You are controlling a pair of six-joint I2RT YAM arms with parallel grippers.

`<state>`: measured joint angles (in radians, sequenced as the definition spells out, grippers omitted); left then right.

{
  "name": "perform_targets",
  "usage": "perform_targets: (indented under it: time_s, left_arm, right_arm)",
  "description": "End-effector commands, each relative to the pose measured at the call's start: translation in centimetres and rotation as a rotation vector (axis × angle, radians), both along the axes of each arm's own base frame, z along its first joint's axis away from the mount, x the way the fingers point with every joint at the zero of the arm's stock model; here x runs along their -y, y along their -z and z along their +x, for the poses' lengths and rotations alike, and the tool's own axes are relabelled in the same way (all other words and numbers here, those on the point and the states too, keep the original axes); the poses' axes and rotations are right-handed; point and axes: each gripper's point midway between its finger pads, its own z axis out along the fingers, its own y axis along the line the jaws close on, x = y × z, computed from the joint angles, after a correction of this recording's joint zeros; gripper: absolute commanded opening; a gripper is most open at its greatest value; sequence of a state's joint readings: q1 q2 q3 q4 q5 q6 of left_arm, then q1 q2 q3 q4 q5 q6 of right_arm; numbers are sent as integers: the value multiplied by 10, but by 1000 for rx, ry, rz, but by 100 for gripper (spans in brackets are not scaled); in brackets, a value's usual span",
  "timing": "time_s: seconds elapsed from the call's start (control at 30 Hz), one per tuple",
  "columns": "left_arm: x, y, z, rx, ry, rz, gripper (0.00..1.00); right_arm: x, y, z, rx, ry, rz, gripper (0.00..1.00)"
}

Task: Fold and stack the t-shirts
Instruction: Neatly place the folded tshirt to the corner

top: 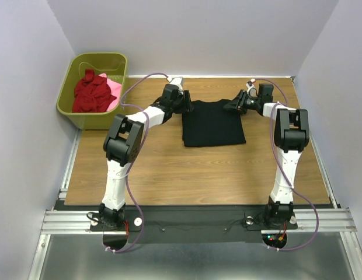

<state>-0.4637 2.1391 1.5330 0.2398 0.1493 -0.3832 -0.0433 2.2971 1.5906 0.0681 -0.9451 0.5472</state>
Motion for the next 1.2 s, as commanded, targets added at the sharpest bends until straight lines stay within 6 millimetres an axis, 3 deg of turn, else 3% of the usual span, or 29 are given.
perform_targets:
  time_s: [0.0, 0.13, 0.27, 0.43, 0.47, 0.5, 0.53, 0.57, 0.63, 0.67, 0.7, 0.77, 0.93, 1.03, 1.07, 1.13, 1.17]
  left_arm:
    - [10, -2, 17, -11, 15, -60, 62]
    - [-1, 42, 19, -114, -23, -76, 60]
    - [-13, 48, 19, -132, -39, -76, 58]
    - [-16, -5, 15, -17, -20, -62, 58]
    - [-13, -30, 10, 32, -10, -60, 62]
    - [-17, -40, 9, 67, -11, -18, 64]
    - [-18, -63, 2, 109, -10, -9, 66]
    - [-18, -74, -2, 128, -10, 5, 69]
    - [-19, -80, -20, 150, -11, 69, 71]
    - [-11, -102, -35, 194, -4, 82, 72]
    - [-8, -99, -46, 208, 23, 127, 72]
    - [2, -114, -66, 264, 46, 186, 74]
    - [30, -96, -124, 261, 123, 347, 77]
    - [49, -97, -146, 298, 184, 387, 77]
    - [67, -97, -159, 324, 233, 409, 77]
    - [85, -96, -168, 362, 285, 452, 77]
    - [107, -93, -177, 378, 328, 460, 77]
  right_arm:
    - [28, 19, 17, -15, 52, 11, 38]
    - [53, 44, 18, -62, 108, 6, 38]
    - [71, 35, 16, -54, 148, -2, 40]
    - [76, -28, 8, 52, 196, -54, 49]
    - [80, -45, 2, 76, 232, -82, 55]
    - [82, -54, -3, 81, 251, -101, 57]
    - [85, -58, -7, 90, 265, -134, 61]
    - [93, -57, -9, 79, 311, -181, 62]
    - [97, -64, -32, 26, 346, -225, 63]
    - [101, -68, -46, 5, 371, -260, 63]
    - [103, -66, -54, -6, 379, -286, 63]
    - [116, -62, -67, -42, 440, -364, 63]
    - [129, -41, -119, -160, 492, -489, 64]
    - [134, -32, -142, -212, 539, -522, 64]
    - [140, -31, -154, -223, 585, -546, 64]
    - [145, -29, -166, -238, 631, -564, 64]
    - [148, -28, -176, -248, 668, -572, 64]
